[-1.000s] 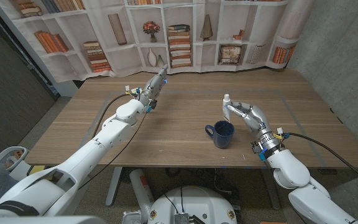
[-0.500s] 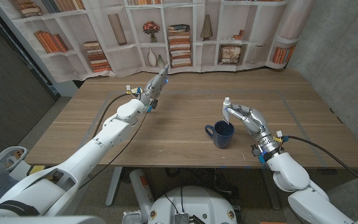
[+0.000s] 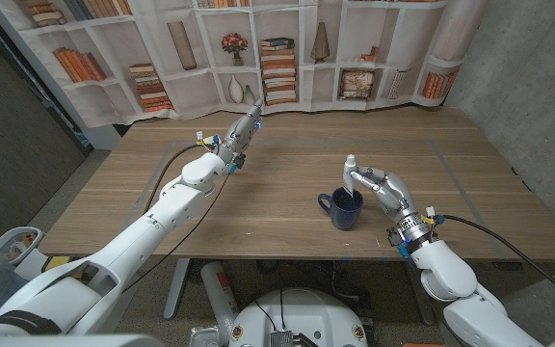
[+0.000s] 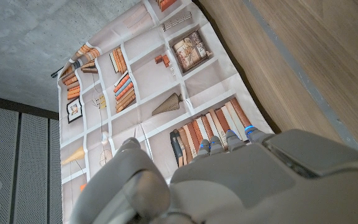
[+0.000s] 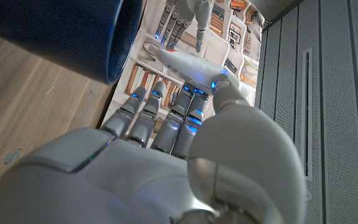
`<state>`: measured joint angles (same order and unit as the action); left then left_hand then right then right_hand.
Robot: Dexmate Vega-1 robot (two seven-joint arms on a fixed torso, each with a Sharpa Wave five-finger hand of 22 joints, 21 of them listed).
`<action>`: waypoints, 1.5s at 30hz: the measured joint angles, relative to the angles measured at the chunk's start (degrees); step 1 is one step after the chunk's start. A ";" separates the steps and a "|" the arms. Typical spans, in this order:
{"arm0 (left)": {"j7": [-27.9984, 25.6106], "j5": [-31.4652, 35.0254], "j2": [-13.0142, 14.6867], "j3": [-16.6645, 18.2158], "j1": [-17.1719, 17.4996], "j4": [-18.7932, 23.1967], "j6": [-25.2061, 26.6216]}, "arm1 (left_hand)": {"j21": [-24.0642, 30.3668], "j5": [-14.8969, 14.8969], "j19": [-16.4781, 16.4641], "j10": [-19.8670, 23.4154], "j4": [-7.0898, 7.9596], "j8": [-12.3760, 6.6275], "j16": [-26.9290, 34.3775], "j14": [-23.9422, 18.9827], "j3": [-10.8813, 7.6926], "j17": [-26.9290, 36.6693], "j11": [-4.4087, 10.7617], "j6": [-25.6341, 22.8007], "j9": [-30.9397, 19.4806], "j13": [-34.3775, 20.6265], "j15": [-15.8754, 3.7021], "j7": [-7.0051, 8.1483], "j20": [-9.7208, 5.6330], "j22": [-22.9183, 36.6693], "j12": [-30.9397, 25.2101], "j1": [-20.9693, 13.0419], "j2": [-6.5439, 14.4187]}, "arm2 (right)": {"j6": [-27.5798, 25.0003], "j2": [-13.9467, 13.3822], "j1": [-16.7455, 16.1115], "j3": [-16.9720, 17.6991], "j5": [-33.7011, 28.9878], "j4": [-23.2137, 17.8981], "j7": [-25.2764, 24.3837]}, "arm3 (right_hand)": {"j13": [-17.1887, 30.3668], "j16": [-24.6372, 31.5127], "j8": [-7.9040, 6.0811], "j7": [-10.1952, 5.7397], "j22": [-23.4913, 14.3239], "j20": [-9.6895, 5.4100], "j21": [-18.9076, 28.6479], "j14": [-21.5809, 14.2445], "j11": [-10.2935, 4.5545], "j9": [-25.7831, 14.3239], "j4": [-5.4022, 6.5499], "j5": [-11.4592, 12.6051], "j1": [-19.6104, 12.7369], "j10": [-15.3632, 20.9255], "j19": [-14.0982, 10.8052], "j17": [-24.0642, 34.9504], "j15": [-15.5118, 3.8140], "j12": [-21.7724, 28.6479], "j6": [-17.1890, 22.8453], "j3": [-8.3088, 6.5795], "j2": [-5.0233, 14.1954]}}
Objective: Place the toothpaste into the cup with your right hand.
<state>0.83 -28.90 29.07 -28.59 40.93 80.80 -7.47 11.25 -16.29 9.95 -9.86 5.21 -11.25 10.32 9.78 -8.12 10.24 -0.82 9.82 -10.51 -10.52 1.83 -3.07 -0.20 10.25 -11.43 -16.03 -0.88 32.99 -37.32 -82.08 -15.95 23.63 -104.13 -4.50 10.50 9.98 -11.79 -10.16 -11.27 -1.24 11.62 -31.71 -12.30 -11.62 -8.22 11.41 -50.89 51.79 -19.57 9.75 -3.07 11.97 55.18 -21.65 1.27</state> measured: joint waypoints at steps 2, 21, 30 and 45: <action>0.00 0.01 -0.01 -0.04 0.00 0.00 0.05 | 0.00 0.00 0.00 0.00 0.10 0.00 0.00 0.00 0.10 0.00 0.00 0.00 0.00 0.00 0.00 0.00 0.00 0.00 0.00 0.00 0.00 | 0.01 0.02 0.07 -0.10 0.06 0.10 0.03 | 0.05 0.00 0.04 0.00 0.09 0.00 0.00 0.00 0.13 0.00 0.00 0.00 0.00 -0.14 0.00 0.00 0.00 0.00 0.00 0.00 0.00; 0.70 0.13 -0.54 -0.57 -0.98 -1.10 0.36 | 0.00 0.00 0.00 0.00 0.00 0.00 0.00 0.00 0.47 0.00 0.00 0.00 0.00 0.00 0.00 0.00 0.00 0.00 0.00 0.00 0.00 | 0.02 -0.01 0.20 -0.84 0.89 0.76 0.17 | 0.04 0.00 0.05 -0.20 0.08 0.84 0.00 0.30 -0.15 0.05 0.00 -0.04 -0.25 -0.44 0.82 0.00 0.31 -0.33 -0.20 0.00 -0.25; 0.86 0.15 -0.64 -0.65 -1.13 -1.46 0.40 | 0.00 0.22 -0.22 0.00 0.00 0.00 0.00 0.00 0.47 0.00 0.00 0.00 0.00 0.00 0.00 0.00 0.22 0.00 0.00 -0.02 0.02 | -0.34 -0.34 0.10 -1.15 1.75 1.10 0.61 | 0.03 0.00 0.09 -0.20 0.08 1.05 0.00 0.29 0.06 0.00 0.00 -0.04 -0.25 -0.66 1.03 0.00 0.31 -0.33 -0.20 0.00 -0.25; 0.73 0.15 -0.46 -0.65 -0.97 -1.23 0.63 | 0.00 0.22 -0.21 0.00 0.13 0.00 0.00 0.00 0.58 0.00 0.00 0.00 0.00 0.00 0.00 0.00 0.20 0.00 0.00 -0.22 0.22 | -1.39 -1.40 -0.58 -1.22 2.82 1.09 0.95 | 0.03 0.24 0.71 -2.04 0.08 1.75 -0.44 1.34 0.04 0.01 0.00 0.06 -0.25 -3.94 3.18 0.15 1.35 -1.00 -0.20 0.00 -0.25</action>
<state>1.56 -28.75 28.61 -29.24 39.96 79.58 -6.83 11.25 -16.07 9.74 -9.86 5.34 -11.25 10.32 9.78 -7.54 10.24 -0.82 9.82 -10.52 -10.51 1.83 -3.07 0.01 10.25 -11.43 -16.25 -0.66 31.60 -38.72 -82.66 -17.16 26.45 -103.04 -3.55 10.53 10.22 -11.08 -12.21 -11.20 0.51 11.18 -30.37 -12.26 -11.61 -8.22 11.47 -51.15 47.85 -16.39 9.90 -1.73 10.97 54.97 -21.65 1.02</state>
